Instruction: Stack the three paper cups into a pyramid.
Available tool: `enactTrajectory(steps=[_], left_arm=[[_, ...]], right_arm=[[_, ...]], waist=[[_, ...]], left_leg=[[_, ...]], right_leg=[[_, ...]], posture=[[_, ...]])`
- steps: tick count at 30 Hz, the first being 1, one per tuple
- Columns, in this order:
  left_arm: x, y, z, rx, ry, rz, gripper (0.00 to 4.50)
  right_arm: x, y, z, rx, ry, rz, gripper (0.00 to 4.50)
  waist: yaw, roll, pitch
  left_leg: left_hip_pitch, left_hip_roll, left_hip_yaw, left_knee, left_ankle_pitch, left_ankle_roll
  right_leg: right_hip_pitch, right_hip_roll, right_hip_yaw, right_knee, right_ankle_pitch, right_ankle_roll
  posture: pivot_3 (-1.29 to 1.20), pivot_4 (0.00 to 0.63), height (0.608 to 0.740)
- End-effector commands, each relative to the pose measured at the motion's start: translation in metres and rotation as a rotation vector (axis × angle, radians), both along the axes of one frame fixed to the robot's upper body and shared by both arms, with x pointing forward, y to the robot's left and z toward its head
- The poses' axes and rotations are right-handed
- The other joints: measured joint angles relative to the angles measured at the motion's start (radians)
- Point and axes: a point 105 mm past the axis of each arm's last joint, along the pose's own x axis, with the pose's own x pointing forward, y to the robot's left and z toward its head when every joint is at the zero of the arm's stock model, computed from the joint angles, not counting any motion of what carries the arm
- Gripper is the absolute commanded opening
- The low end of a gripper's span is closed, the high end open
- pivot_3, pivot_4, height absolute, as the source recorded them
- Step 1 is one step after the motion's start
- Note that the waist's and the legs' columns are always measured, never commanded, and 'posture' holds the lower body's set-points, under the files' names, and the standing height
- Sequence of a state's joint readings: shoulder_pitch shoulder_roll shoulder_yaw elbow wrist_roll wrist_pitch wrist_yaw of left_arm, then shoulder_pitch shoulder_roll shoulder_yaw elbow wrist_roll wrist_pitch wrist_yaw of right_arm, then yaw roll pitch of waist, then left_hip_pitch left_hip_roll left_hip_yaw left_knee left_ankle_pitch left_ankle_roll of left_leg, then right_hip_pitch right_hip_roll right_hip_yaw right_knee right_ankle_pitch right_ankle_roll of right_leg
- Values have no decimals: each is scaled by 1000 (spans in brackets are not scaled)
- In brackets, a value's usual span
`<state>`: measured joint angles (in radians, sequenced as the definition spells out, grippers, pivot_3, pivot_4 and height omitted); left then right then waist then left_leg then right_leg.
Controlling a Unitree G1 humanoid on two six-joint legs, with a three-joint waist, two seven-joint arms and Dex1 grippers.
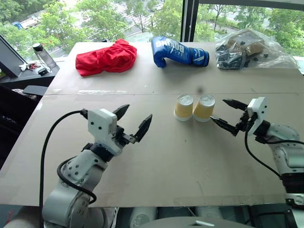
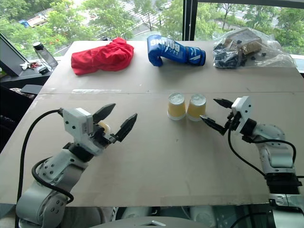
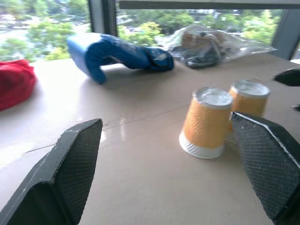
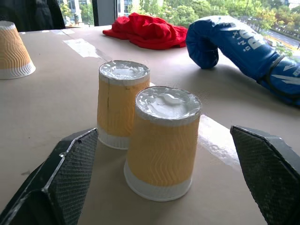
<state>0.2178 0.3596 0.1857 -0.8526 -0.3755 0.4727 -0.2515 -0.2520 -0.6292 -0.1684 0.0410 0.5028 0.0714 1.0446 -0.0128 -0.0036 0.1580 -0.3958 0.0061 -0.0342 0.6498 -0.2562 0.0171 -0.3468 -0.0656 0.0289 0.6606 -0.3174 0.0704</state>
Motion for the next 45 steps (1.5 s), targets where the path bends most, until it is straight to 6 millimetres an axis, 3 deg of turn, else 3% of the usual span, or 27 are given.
enactTrajectory(steps=[1,6,13,16,34,37,40,42,45], left_arm=[[-10,16,12,54,-121,198,4500],[-12,41,-13,35,-61,371,4500],[-6,58,-35,13,4,423,4500],[0,64,-45,25,25,423,4500],[21,72,-49,23,-26,421,4500],[21,72,-49,12,-37,418,3651],[21,71,-49,24,-38,406,2461],[24,71,-48,32,-42,402,2448],[36,58,-27,46,-104,315,2448]], right_arm=[[-34,3,12,34,-16,178,4464],[-70,11,7,84,55,309,4464],[-91,25,2,113,96,382,4464],[-96,29,2,137,107,394,4464],[-98,32,5,183,78,395,4464],[-97,37,9,189,68,399,4500],[-95,39,11,191,56,391,4500],[-94,39,13,192,50,379,4500],[-90,36,15,198,34,339,4500]], waist=[[5,0,0],[12,-1,0],[11,-1,0],[12,-1,0],[24,-3,1],[24,-3,1],[24,-3,0],[25,-3,0],[27,-3,1]], left_leg=[[0,0,-1,0,0,0],[-1,0,-2,0,0,0],[0,0,-1,1,0,0],[0,-1,-1,0,0,0],[0,-1,-2,0,0,0],[0,-1,-2,0,0,0],[0,-1,-2,0,0,0],[0,-1,-2,0,0,0],[0,-1,-2,0,0,0]], right_leg=[[1,0,0,-1,0,0],[2,-1,-1,-3,0,0],[2,-1,-1,-2,0,0],[2,-1,-3,-2,0,0],[2,-1,-5,-2,0,0],[2,-1,-5,-2,0,0],[2,-1,-5,-2,0,0],[2,-1,-5,-2,0,0],[2,-1,-6,-2,0,0]], posture=[[0,150,740],[0,150,740],[0,150,740],[0,150,740],[0,150,740],[0,150,740],[0,150,740],[0,150,740],[0,150,740]])
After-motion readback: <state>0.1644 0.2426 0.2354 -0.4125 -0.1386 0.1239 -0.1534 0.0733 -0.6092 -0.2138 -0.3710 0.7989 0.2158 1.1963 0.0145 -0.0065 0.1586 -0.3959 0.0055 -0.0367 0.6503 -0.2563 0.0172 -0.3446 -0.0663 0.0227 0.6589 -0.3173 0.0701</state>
